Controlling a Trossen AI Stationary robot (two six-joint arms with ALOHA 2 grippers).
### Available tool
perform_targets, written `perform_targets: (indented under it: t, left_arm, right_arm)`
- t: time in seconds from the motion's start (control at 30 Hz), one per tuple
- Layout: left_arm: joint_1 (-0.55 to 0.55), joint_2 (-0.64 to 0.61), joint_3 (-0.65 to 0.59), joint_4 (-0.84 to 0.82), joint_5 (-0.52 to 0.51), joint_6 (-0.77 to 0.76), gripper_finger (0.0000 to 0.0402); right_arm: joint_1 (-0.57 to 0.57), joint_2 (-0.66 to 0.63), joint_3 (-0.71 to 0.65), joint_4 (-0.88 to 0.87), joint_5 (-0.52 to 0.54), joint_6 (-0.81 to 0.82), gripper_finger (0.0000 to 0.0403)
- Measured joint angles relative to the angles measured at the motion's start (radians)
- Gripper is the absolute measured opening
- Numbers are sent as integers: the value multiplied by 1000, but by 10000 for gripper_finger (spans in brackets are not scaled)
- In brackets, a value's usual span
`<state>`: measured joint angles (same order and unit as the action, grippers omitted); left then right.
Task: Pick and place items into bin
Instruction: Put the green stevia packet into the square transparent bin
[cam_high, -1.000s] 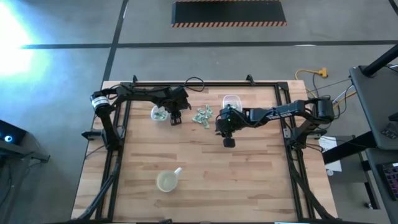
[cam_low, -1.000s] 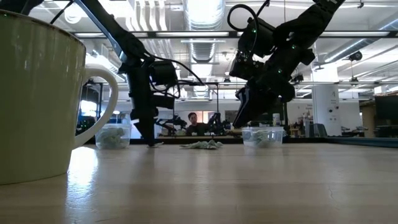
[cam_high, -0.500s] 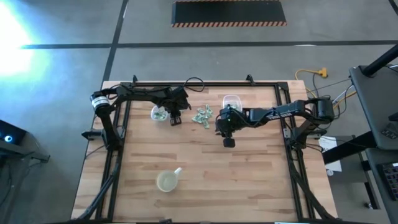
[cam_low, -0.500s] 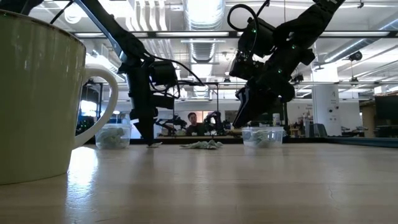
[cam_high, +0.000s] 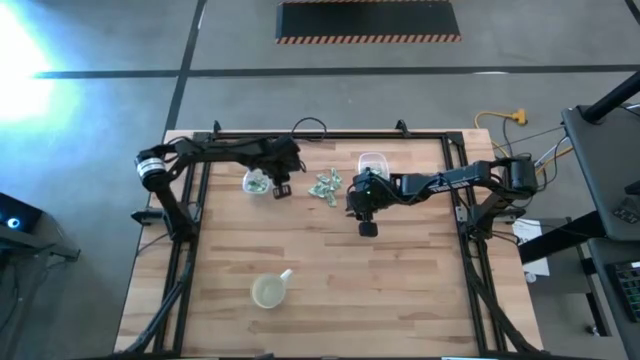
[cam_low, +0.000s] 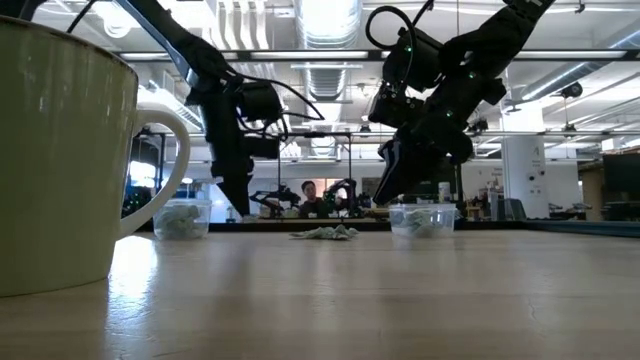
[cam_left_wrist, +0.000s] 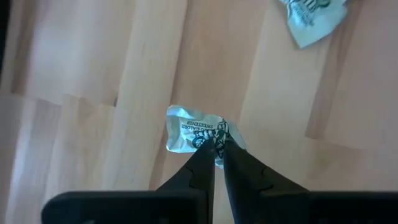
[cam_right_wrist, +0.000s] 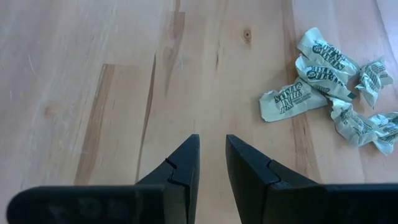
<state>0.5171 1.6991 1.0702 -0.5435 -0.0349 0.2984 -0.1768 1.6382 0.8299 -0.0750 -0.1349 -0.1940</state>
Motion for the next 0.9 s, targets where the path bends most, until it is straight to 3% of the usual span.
perform_targets:
  t: [0.47, 0.67, 0.9]
  left_arm:
    - [-2, -242, -5, -188, 0, -86, 12]
    - [-2, -358, -65, -279, -1, -137, 12]
    - [-2, -434, -158, -252, -5, -139, 12]
  right_arm:
    - [0, 0, -2, 7, 3, 0, 68]
    - [0, 0, -4, 7, 3, 0, 68]
    - [0, 0, -6, 9, 3, 0, 68]
